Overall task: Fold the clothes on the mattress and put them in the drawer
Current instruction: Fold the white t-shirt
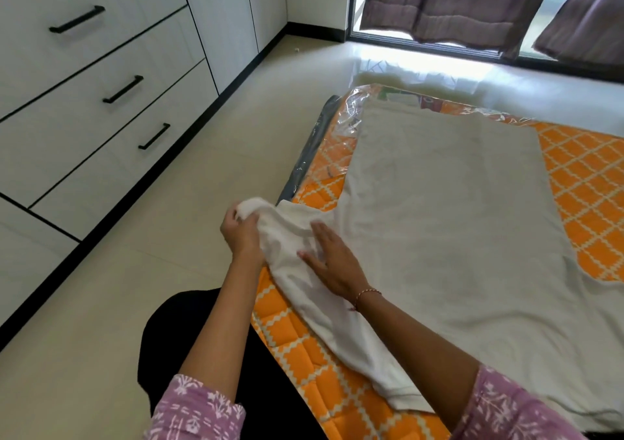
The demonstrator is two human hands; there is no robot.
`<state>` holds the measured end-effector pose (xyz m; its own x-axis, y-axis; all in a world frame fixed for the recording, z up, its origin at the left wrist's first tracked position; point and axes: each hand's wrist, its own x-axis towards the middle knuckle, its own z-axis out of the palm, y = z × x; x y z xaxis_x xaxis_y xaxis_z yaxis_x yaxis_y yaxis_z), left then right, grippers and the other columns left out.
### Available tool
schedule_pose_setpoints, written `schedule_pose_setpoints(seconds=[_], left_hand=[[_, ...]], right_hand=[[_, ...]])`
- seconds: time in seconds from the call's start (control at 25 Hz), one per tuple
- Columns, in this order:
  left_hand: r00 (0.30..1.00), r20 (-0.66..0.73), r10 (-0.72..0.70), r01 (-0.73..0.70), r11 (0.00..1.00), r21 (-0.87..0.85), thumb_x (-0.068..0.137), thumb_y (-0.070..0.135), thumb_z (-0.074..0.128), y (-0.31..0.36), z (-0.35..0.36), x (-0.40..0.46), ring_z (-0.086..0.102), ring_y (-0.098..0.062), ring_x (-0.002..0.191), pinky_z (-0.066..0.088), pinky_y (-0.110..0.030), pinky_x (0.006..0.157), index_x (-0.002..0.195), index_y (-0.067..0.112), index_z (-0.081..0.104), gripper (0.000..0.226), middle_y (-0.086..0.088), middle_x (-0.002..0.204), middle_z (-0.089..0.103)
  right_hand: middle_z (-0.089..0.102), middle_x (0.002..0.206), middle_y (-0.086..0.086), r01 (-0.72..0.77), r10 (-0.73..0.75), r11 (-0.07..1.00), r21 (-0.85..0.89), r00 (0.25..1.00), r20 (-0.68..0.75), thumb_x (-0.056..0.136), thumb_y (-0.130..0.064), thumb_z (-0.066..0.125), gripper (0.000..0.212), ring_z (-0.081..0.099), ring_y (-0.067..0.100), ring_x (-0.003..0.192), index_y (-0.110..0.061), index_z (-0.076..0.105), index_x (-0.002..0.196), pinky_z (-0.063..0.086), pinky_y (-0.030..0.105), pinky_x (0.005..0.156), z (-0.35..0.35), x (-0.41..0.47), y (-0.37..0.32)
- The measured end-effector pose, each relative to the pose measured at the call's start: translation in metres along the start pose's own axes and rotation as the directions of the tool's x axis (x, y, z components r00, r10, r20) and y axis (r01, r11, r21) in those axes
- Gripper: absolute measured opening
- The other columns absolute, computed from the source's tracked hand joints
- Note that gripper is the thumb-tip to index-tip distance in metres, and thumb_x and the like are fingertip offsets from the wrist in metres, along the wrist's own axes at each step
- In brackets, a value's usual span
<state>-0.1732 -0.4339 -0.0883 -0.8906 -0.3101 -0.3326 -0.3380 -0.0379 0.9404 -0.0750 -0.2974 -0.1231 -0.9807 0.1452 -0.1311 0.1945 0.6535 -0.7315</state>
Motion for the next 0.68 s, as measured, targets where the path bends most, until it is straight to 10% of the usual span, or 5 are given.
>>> schedule_pose_setpoints(seconds=[0.08, 0.16, 0.36, 0.52, 0.68], left_hand=[[0.933, 0.245, 0.265, -0.295, 0.951, 0.095, 0.083, -0.011, 0.055, 0.017, 0.021, -0.029, 0.059, -0.021, 0.106, 0.047, -0.03, 0.092, 0.123, 0.004, 0.059, 0.043, -0.015, 0.12, 0.062], [0.742, 0.565, 0.361, -0.498, 0.861, 0.104, 0.084, -0.01, 0.053, 0.019, 0.042, -0.075, 0.063, -0.024, 0.104, 0.05, -0.034, 0.093, 0.12, 0.004, 0.063, 0.041, -0.017, 0.116, 0.066], [0.275, 0.754, 0.596, -0.961, 0.194, 0.197, 0.079, 0.026, 0.061, -0.032, 0.053, -0.151, 0.052, -0.033, 0.124, 0.045, -0.041, 0.098, 0.142, 0.011, 0.039, 0.068, -0.018, 0.139, 0.05], [0.612, 0.787, 0.081, -0.791, 0.075, 0.608, 0.085, 0.057, 0.054, -0.071, 0.036, -0.153, 0.025, -0.031, 0.14, 0.034, -0.045, 0.104, 0.153, 0.021, 0.006, 0.091, -0.016, 0.157, 0.008], [0.503, 0.86, 0.087, -0.863, -0.011, 0.506, 0.096, 0.02, 0.045, -0.092, 0.024, -0.162, 0.048, -0.029, 0.11, 0.045, -0.035, 0.071, 0.134, 0.021, 0.038, 0.039, -0.009, 0.129, 0.034]], right_hand=[[0.061, 0.126, 0.009, -0.188, 0.288, 0.725, 0.663, 0.956, -0.044, 0.095, -0.048, 0.047, 0.046, 0.059, 0.022, 0.113, -0.017, 0.056, 0.128, 0.046, 0.038, 0.099, -0.022, 0.007, -0.019], [0.069, 0.086, 0.002, -0.304, 0.382, 0.342, 0.889, 0.91, 0.164, 0.091, -0.049, 0.052, 0.032, 0.066, 0.014, 0.077, -0.02, 0.064, 0.097, 0.055, 0.03, 0.069, -0.06, 0.015, -0.019], [0.071, 0.068, -0.001, -0.189, 0.454, 0.321, 0.928, 0.891, 0.024, 0.096, -0.006, 0.043, 0.019, 0.066, 0.014, 0.065, -0.011, 0.062, 0.095, 0.055, 0.023, 0.058, -0.138, -0.022, 0.033], [0.072, 0.096, 0.006, -0.072, 0.548, -0.179, 0.981, 0.821, 0.16, 0.098, -0.041, 0.04, 0.039, 0.068, 0.02, 0.087, -0.013, 0.063, 0.111, 0.056, 0.033, 0.078, -0.15, -0.085, 0.098], [0.063, 0.102, 0.013, -0.434, 0.691, 0.31, 0.846, 0.714, 0.113, 0.09, -0.012, 0.061, 0.025, 0.061, 0.026, 0.082, -0.004, 0.062, 0.114, 0.051, 0.036, 0.078, -0.139, -0.097, 0.123]])
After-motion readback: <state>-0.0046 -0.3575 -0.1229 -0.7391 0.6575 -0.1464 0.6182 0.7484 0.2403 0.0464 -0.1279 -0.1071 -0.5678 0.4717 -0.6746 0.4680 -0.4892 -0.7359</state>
